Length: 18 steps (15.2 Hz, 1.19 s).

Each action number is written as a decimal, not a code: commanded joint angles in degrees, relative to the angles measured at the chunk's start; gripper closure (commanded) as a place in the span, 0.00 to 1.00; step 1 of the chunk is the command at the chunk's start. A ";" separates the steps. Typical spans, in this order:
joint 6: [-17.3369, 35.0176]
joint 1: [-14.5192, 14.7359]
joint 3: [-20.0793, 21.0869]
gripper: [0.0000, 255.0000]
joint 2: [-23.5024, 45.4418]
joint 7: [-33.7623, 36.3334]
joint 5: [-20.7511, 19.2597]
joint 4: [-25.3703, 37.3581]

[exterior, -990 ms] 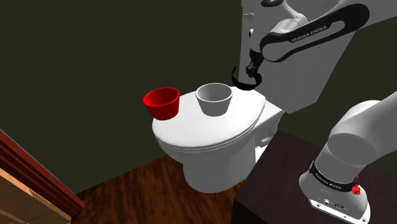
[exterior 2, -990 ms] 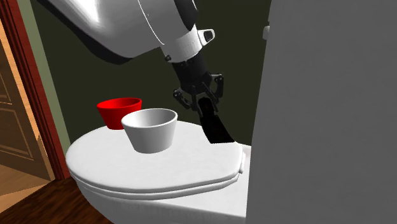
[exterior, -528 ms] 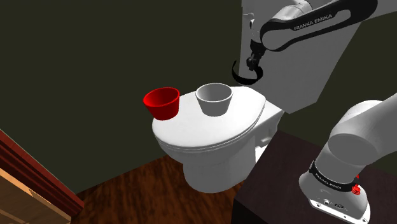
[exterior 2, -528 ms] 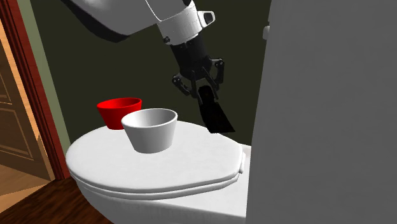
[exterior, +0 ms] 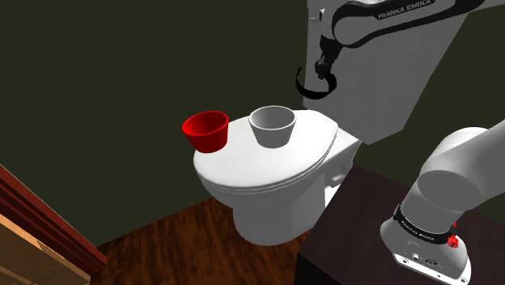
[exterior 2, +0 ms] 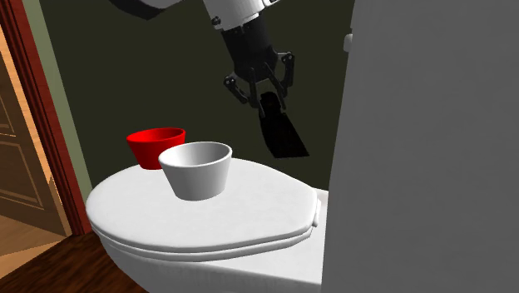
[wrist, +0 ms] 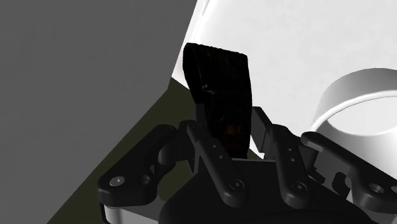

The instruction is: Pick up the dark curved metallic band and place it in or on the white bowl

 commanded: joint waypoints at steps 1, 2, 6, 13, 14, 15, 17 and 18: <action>-1.42 0.10 0.04 1.00 -0.20 -0.55 0.33 1.29; -2.15 0.16 0.09 1.00 -0.22 -0.80 0.50 2.03; -5.04 0.39 0.29 1.00 -0.17 -1.74 1.15 5.07; -10.42 1.41 2.91 1.00 0.43 -0.53 2.40 10.30; -11.36 1.78 4.09 1.00 0.66 0.62 2.69 11.03; -12.30 2.17 5.25 1.00 0.95 1.77 2.96 11.84; -14.20 2.91 7.55 1.00 1.74 4.04 3.48 13.64; -15.15 3.26 8.69 1.00 2.22 5.17 3.73 14.65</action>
